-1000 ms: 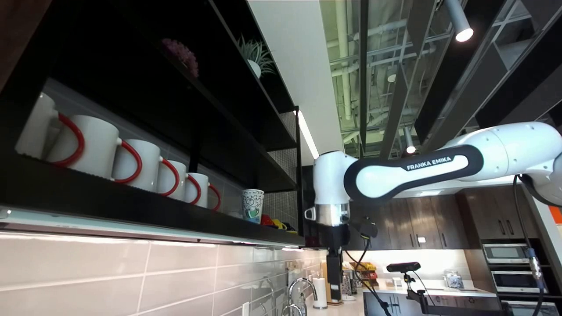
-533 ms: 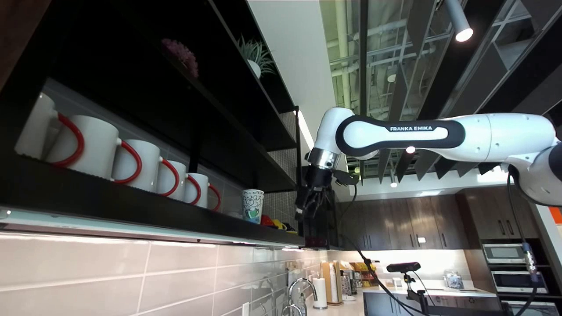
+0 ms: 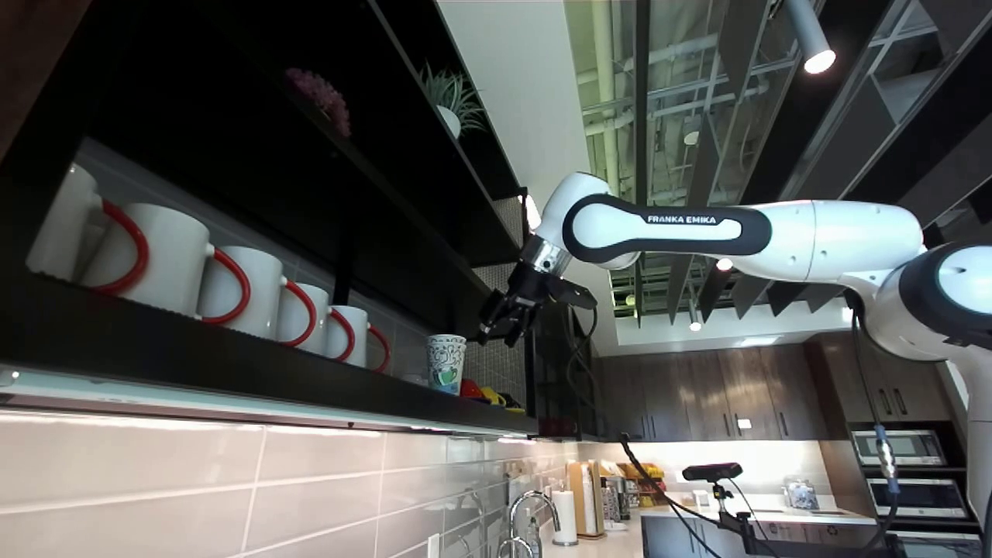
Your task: Unstack the coffee cups then place the cup on the right in the cup on the left.
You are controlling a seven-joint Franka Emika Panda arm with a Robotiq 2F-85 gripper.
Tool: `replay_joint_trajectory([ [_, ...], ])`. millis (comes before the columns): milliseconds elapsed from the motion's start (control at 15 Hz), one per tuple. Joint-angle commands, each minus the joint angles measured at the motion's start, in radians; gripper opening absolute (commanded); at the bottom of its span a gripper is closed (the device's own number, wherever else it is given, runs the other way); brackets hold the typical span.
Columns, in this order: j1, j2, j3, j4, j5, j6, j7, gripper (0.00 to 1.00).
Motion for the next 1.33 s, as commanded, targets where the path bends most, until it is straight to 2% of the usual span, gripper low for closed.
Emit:
replay_joint_trajectory([
  [0,0.002,0.004,-0.002,0.008,-0.001,-0.004,0.001,1.0],
  [600,-0.004,0.008,0.003,0.014,-0.015,-0.001,0.018,1.0],
  [667,-0.031,0.03,0.008,0.03,-0.054,0.028,0.087,1.0],
  [800,-0.055,0.056,-0.013,0.054,-0.048,0.074,0.166,1.0],
  [1267,-0.086,0.133,-0.06,0.141,-0.006,0.202,0.306,1.0],
])
